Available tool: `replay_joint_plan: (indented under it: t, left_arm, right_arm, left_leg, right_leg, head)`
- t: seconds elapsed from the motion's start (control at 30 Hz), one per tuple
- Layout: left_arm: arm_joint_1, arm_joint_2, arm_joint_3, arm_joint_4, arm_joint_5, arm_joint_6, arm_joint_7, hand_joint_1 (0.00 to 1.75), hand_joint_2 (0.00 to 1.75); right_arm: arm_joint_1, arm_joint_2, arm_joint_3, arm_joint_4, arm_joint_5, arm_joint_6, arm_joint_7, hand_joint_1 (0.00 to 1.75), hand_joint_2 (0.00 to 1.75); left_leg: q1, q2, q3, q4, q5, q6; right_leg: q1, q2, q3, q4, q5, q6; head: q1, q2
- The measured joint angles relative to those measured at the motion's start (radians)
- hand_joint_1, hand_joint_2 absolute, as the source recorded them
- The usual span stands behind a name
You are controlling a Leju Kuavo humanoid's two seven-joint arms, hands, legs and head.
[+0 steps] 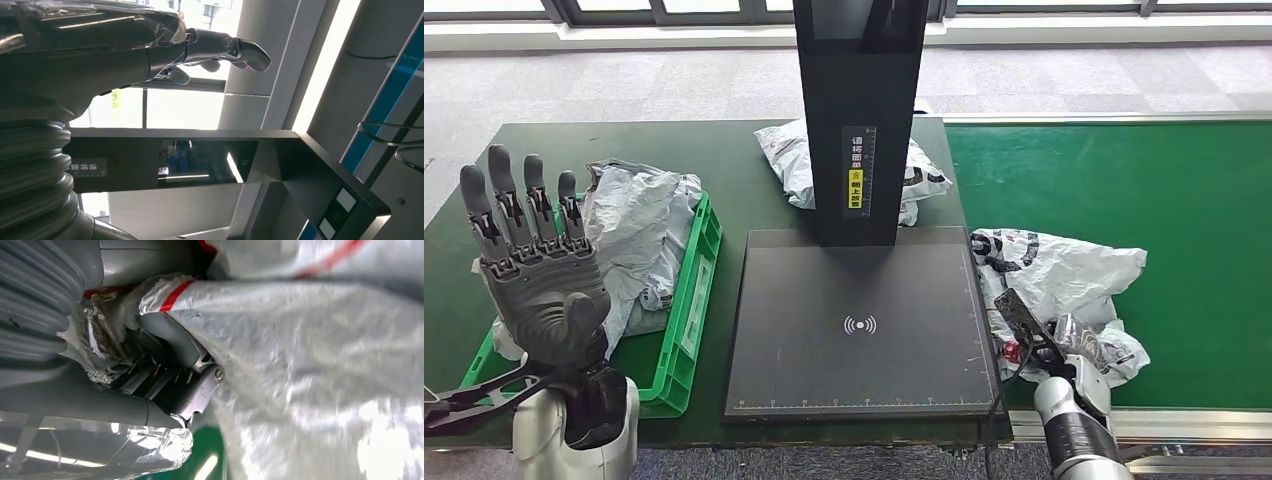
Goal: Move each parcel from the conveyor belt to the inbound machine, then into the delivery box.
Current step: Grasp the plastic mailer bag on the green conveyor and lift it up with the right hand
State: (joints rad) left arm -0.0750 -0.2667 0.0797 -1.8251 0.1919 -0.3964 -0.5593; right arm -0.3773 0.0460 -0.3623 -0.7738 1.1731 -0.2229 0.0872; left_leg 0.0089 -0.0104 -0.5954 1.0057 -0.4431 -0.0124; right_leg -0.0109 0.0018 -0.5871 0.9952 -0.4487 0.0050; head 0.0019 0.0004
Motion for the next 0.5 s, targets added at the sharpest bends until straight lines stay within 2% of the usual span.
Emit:
replay_joint_plan:
  t: [0.17,0.27,0.4,0.5]
  left_arm:
    - [0.026,-0.008,0.008,-0.032,0.001,0.013,-0.005,0.00,1.75]
    - [0.029,-0.012,0.009,-0.037,0.002,0.020,-0.007,0.00,1.75]
    - [0.024,-0.013,0.009,-0.031,0.004,0.031,-0.015,0.00,1.75]
    - [0.015,-0.013,0.008,-0.020,0.005,0.035,-0.017,0.00,1.75]
  right_arm:
    - [0.066,0.037,0.026,-0.230,-0.001,-0.224,-0.110,1.75,1.75]
    - [0.100,0.063,0.039,-0.361,-0.029,-0.306,-0.181,1.75,1.75]
    - [0.150,0.125,0.040,-0.553,-0.134,-0.456,-0.432,1.75,1.75]
    - [0.169,0.173,0.040,-0.675,-0.160,-0.477,-0.515,1.75,1.75]
  left_leg:
    - [0.000,0.000,0.000,0.000,0.000,0.000]
    - [0.000,0.000,0.000,0.000,-0.001,-0.001]
    - [0.000,0.000,0.000,0.000,-0.001,-0.001]
    - [0.000,0.002,0.001,0.000,-0.001,-0.001]
  right_leg:
    - [0.000,0.000,0.000,0.000,0.000,0.000]
    - [0.001,0.000,0.000,0.000,-0.001,-0.001]
    - [0.001,-0.001,-0.001,0.000,-0.001,-0.001]
    - [0.001,0.002,-0.001,0.000,-0.001,-0.001]
  head:
    - [0.000,0.000]
    - [0.000,0.000]
    - [0.000,0.000]
    - [0.000,0.000]
